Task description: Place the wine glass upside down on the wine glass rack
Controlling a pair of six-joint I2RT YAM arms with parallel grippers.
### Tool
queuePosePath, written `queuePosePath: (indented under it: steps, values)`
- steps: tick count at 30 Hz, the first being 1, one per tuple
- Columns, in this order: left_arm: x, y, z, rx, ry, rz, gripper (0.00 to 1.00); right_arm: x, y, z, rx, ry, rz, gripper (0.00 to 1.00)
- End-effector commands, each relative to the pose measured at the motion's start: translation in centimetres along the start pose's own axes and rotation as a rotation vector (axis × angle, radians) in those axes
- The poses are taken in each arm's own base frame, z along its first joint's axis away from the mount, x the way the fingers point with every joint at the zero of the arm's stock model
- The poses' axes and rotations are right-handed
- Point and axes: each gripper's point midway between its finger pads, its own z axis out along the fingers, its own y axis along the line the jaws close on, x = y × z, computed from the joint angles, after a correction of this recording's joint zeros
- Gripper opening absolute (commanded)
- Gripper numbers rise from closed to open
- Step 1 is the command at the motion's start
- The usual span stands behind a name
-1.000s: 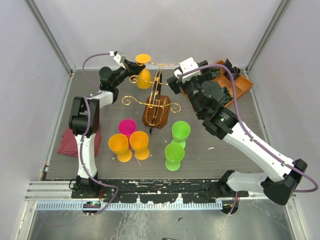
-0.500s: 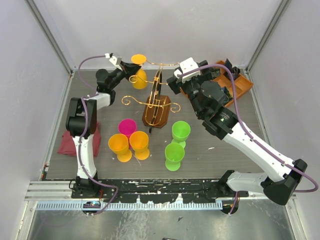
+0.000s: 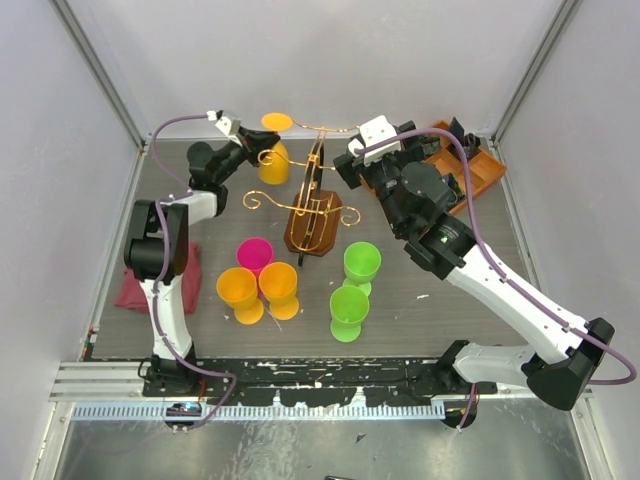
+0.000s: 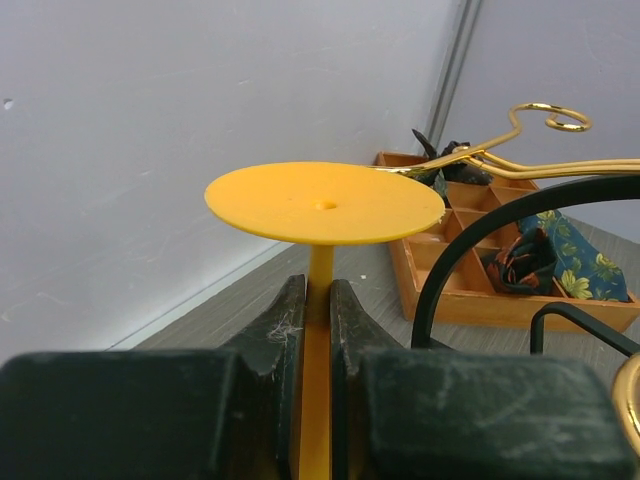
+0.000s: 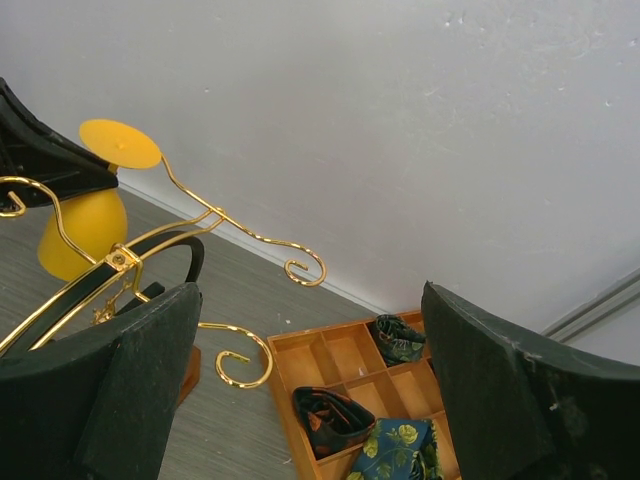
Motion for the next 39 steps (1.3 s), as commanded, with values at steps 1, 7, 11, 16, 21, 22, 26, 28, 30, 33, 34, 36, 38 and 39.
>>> queuePosePath:
  steps: [1, 7, 11, 16, 21, 22, 26, 28, 30, 33, 34, 36, 38, 39]
  values:
    - [-2.3, -1.8, 0.2, 0.045, -0.045, 0.046, 0.00, -1.7, -1.2, -0.7, 0.036, -0.052, 0.049, 0.97]
    - [-1.1, -3.8, 1.1, 0.087, -0.028, 0.037, 0.00, -1.5, -1.0, -0.8, 0.030, -0.051, 0.060, 0.97]
    - [-0.2, -3.9, 1.5, 0.084, -0.019, 0.019, 0.15, -1.3, -1.1, -1.0, 0.032, -0.045, 0.067, 0.97]
    - [0.3, -3.4, 0.8, 0.049, -0.011, 0.019, 0.39, -1.0, -1.2, -1.2, 0.035, -0.031, 0.083, 0.97]
    - [0.5, -2.9, -1.0, 0.006, -0.004, 0.019, 0.59, -0.6, -1.2, -1.6, 0.036, -0.022, 0.097, 0.98]
    - [0.6, -2.8, -1.4, -0.004, -0.002, 0.016, 0.61, -0.4, -1.2, -1.6, 0.038, -0.015, 0.098, 0.98]
    - [0.0, -2.6, -2.8, -0.039, -0.009, 0.032, 0.64, -0.4, -1.1, -1.5, 0.034, 0.006, 0.120, 0.98]
    - [-0.4, -2.3, -3.5, -0.069, -0.018, 0.039, 0.66, -0.5, -0.9, -1.4, 0.030, 0.019, 0.137, 0.98]
    - [-1.0, -1.8, -4.4, -0.102, -0.030, 0.042, 0.67, -0.6, -0.9, -1.2, 0.032, 0.031, 0.160, 0.99]
    - [-2.1, -0.9, -5.8, -0.152, -0.054, 0.034, 0.68, -0.6, -0.9, -1.0, 0.042, 0.058, 0.196, 1.00]
    - [-2.5, -0.6, -6.2, -0.163, -0.063, 0.029, 0.68, -0.5, -0.8, -1.0, 0.045, 0.070, 0.206, 1.00]
    - [-3.3, -0.2, -7.2, -0.187, -0.082, 0.022, 0.68, -0.1, -0.9, -0.9, 0.059, 0.102, 0.225, 1.00]
    - [-4.0, 0.1, -8.2, -0.211, -0.093, 0.023, 0.68, 0.3, -0.9, -1.0, 0.073, 0.131, 0.245, 1.00]
    - [-4.2, 0.3, -8.6, -0.224, -0.095, 0.024, 0.68, 0.5, -1.1, -1.1, 0.086, 0.146, 0.257, 1.00]
